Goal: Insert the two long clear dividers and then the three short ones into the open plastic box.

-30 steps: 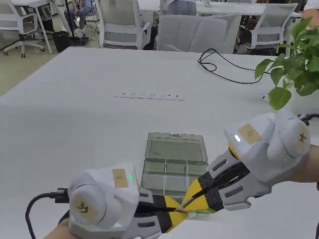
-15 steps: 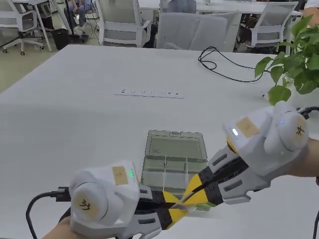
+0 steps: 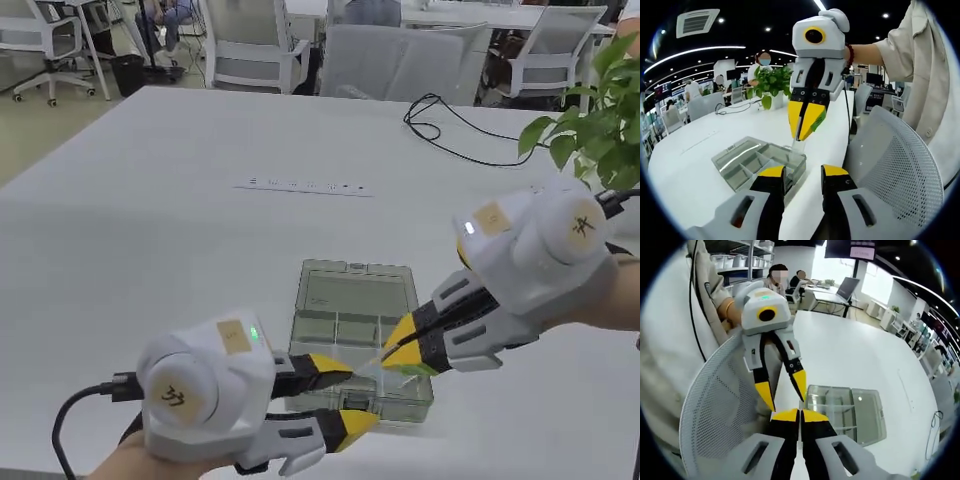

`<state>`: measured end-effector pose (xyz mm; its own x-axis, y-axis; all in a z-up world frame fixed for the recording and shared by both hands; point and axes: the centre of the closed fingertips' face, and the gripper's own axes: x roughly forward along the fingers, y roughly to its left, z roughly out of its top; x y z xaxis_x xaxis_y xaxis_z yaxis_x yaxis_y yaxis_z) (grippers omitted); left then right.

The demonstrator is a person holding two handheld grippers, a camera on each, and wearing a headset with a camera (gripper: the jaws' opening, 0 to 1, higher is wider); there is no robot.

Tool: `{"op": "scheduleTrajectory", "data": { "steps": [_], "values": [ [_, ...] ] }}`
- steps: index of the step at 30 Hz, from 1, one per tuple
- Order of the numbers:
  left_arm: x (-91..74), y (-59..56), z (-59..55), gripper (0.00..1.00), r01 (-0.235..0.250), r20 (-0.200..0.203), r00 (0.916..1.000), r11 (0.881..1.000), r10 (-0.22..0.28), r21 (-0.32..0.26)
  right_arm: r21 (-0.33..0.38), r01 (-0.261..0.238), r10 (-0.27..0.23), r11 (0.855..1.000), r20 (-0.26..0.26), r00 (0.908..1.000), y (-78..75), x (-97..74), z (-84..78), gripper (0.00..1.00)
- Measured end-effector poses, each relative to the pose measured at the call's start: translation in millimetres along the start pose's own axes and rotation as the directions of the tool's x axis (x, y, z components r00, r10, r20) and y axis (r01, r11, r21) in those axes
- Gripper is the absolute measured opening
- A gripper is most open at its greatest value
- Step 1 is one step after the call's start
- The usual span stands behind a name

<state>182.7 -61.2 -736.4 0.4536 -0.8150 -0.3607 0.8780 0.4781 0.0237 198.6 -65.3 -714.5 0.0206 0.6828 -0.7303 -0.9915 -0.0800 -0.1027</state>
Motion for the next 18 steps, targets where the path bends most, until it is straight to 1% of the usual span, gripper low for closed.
{"op": "scheduleTrajectory", "data": {
  "steps": [4, 8, 14, 15, 18],
  "values": [
    [-0.6, 6.5, -0.8, 0.36, -0.029, 0.005, 0.9996, 0.999, 0.029, -0.026, 0.016, 0.032, -0.032, 0.999, -0.037, 0.9988, -10.8, 0.4, -7.0, 0.02],
    [-1.5, 12.4, 0.2, 0.4, -0.056, 0.017, 0.9983, 0.997, 0.057, -0.045, 0.022, 0.052, -0.05, 0.998, -0.075, 0.9959, -18.6, 1.8, -14.3, 0.02],
    [-3.1, 19.9, -0.5, 0.45, -0.088, 0.024, 0.9956, 0.993, 0.09, -0.081, 0.02, 0.061, -0.058, 0.998, -0.136, 0.989, -26.8, 6.3, -26.8, 0.02],
    [-3.8, 21.2, -0.3, 0.46, -0.095, 0.027, 0.9948, 0.991, 0.098, -0.089, 0.025, 0.061, -0.057, 0.998, -0.151, 0.9868, -28.4, 7.6, -29.9, 0.02],
    [-6.9, 27.6, 0.1, 0.51, -0.117, 0.041, 0.9915, 0.985, 0.123, -0.127, 0.025, 0.065, -0.06, 0.998, -0.177, 0.9825, -33.3, 10.6, -35.3, 0.02]
  ]
}}
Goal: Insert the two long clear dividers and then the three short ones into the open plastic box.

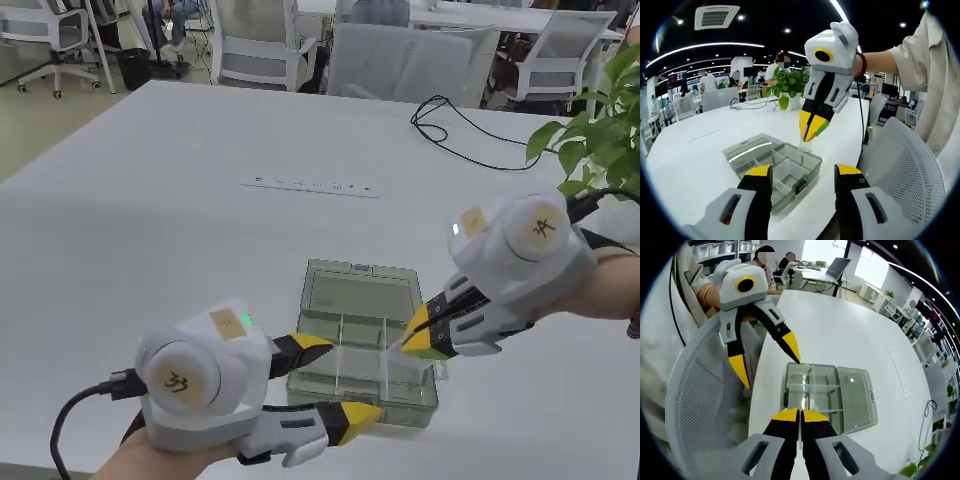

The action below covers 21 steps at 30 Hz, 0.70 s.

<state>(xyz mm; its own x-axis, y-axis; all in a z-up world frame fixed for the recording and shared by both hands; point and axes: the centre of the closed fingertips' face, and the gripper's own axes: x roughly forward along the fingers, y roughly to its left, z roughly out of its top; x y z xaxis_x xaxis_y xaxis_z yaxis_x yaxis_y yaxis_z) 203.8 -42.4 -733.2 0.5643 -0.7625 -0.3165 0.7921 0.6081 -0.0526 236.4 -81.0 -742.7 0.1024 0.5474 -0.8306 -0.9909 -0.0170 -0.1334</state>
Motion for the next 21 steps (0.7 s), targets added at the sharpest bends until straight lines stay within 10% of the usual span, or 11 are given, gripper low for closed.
{"op": "scheduleTrajectory", "data": {
  "steps": [21],
  "values": [
    [-4.4, 16.9, 0.4, 0.69, -0.06, 0.029, 0.9975, 0.992, 0.064, -0.111, 0.055, 0.005, 0.003, 0.998, -0.142, 0.9899, -25.4, 24.0, -27.8, 0.02]
  ]
}}
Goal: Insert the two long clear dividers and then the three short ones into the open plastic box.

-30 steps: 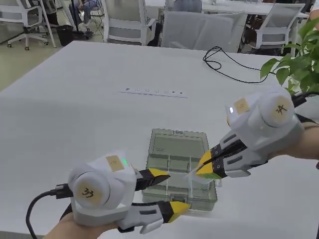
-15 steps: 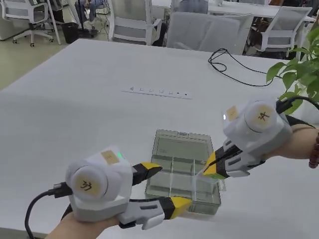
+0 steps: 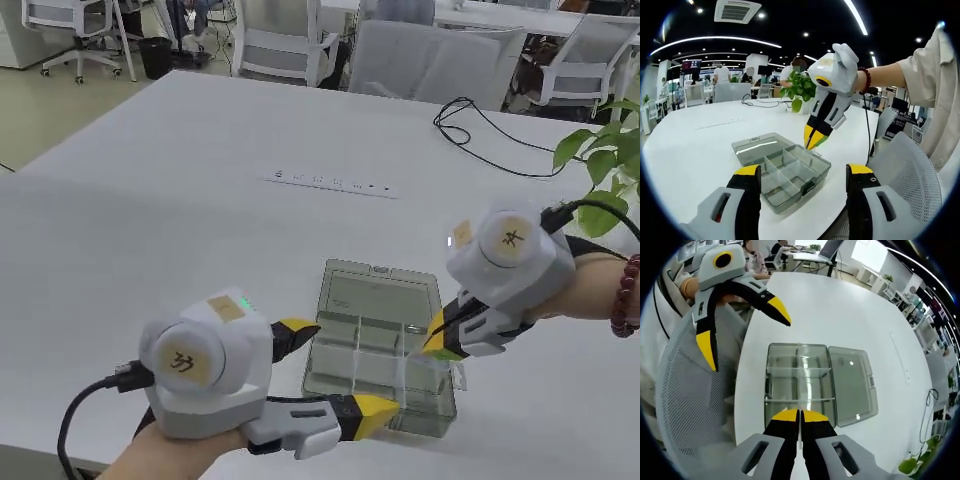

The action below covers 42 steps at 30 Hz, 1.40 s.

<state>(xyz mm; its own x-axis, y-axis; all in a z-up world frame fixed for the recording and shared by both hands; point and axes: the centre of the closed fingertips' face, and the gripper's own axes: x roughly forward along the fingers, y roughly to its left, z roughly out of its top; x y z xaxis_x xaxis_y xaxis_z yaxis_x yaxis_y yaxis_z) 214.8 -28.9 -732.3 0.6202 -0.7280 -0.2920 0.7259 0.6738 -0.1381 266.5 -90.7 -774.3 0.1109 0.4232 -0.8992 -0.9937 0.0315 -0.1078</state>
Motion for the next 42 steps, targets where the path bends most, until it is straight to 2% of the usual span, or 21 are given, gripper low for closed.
{"op": "scheduleTrajectory", "data": {
  "steps": [14, 18, 28, 35, 42],
  "values": [
    [-0.1, 2.2, -0.4, 0.69, -0.003, 0.002, 1.0, 1.0, 0.003, -0.007, -0.005, -0.033, 0.033, 0.999, -0.034, 0.9989, -0.4, 10.2, -3.3, 0.02],
    [0.0, 2.0, -0.9, 0.68, -0.001, -0.001, 1.0, 1.0, 0.001, -0.004, -0.014, -0.058, 0.058, 0.998, -0.047, 0.9972, -1.7, 10.9, -2.6, 0.02],
    [0.4, 2.6, -4.5, 0.68, -0.007, -0.022, 0.9997, 1.0, 0.008, 0.024, 0.045, -0.142, 0.145, 0.989, -0.087, 0.9855, -2.4, 19.1, -2.1, 0.02],
    [-0.6, 4.3, -4.9, 0.68, -0.016, -0.025, 0.9996, 1.0, 0.017, 0.024, 0.015, -0.155, 0.155, 0.988, -0.138, 0.9781, 1.5, 29.1, -6.1, 0.02],
    [-0.9, 5.9, -6.5, 0.66, -0.025, -0.033, 0.9991, 0.999, 0.026, 0.034, 0.013, -0.157, 0.157, 0.987, -0.157, 0.975, 2.6, 35.6, -9.8, 0.02]
  ]
}}
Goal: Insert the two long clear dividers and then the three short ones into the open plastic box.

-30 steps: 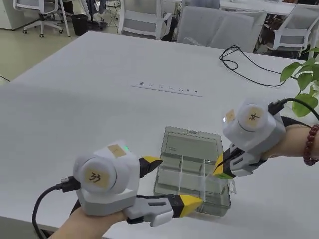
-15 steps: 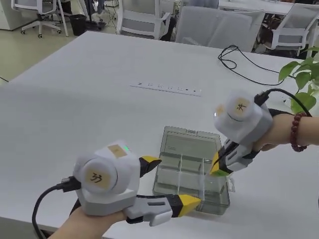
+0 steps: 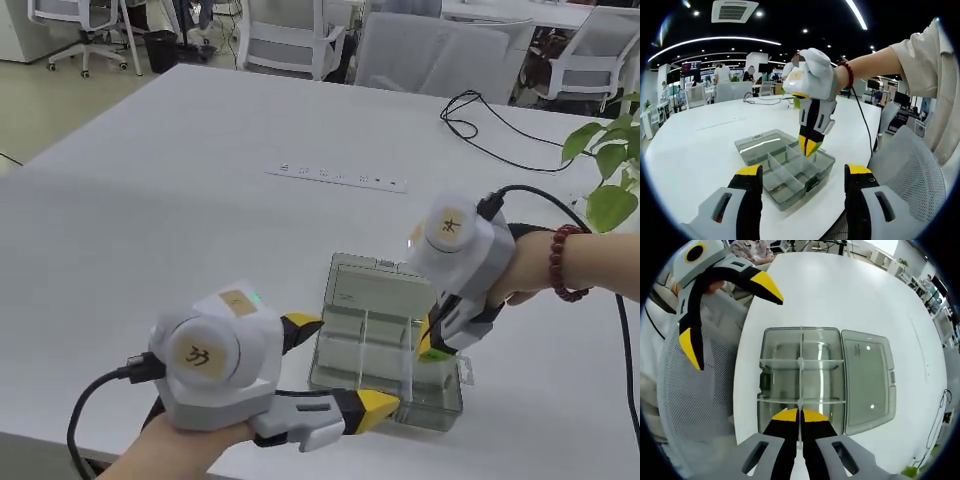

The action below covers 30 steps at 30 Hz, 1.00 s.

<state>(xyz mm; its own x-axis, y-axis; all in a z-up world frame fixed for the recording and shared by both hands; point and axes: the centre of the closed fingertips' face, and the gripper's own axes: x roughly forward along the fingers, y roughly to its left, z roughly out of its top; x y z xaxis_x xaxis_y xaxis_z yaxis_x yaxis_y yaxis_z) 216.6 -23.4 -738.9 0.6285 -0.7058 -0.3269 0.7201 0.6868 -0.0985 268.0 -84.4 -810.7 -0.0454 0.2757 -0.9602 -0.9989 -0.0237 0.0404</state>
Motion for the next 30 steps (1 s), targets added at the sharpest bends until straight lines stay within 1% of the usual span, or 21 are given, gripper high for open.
{"op": "scheduleTrajectory", "data": {
  "steps": [6, 10, 14, 17, 23, 30],
  "values": [
    [-0.6, 0.3, 0.0, 0.66, -0.004, 0.001, 1.0, 1.0, 0.004, -0.002, 0.023, -0.004, 0.004, 1.0, 0.004, 1.0, 0.1, 6.7, -3.5, 0.02],
    [-0.2, 0.2, -2.3, 0.66, -0.006, -0.011, 0.9999, 1.0, 0.006, 0.003, 0.042, -0.007, 0.007, 0.999, 0.006, 1.0, -0.7, 13.3, -5.6, 0.02],
    [0.0, 0.0, -2.8, 0.66, -0.006, -0.016, 0.9998, 1.0, 0.006, 0.002, 0.037, -0.008, 0.008, 0.999, -0.002, 1.0, 0.2, 19.3, -7.2, 0.02],
    [0.2, -0.1, -4.1, 0.65, -0.007, -0.023, 0.9997, 1.0, 0.007, 0.004, 0.039, -0.013, 0.013, 0.999, -0.007, 0.9999, 0.0, 19.2, -7.5, 0.02],
    [1.1, 0.8, -5.5, 0.65, -0.01, -0.031, 0.9995, 1.0, 0.01, 0.004, 0.045, -0.012, 0.012, 0.999, 0.005, 0.9999, -0.1, 19.0, -7.8, 0.02],
    [1.4, 2.7, -8.7, 0.65, -0.017, -0.05, 0.9986, 1.0, 0.018, 0.01, 0.035, 0.014, -0.015, 0.999, 0.037, 0.9992, -0.4, 18.4, -8.6, 0.03]
  ]
}}
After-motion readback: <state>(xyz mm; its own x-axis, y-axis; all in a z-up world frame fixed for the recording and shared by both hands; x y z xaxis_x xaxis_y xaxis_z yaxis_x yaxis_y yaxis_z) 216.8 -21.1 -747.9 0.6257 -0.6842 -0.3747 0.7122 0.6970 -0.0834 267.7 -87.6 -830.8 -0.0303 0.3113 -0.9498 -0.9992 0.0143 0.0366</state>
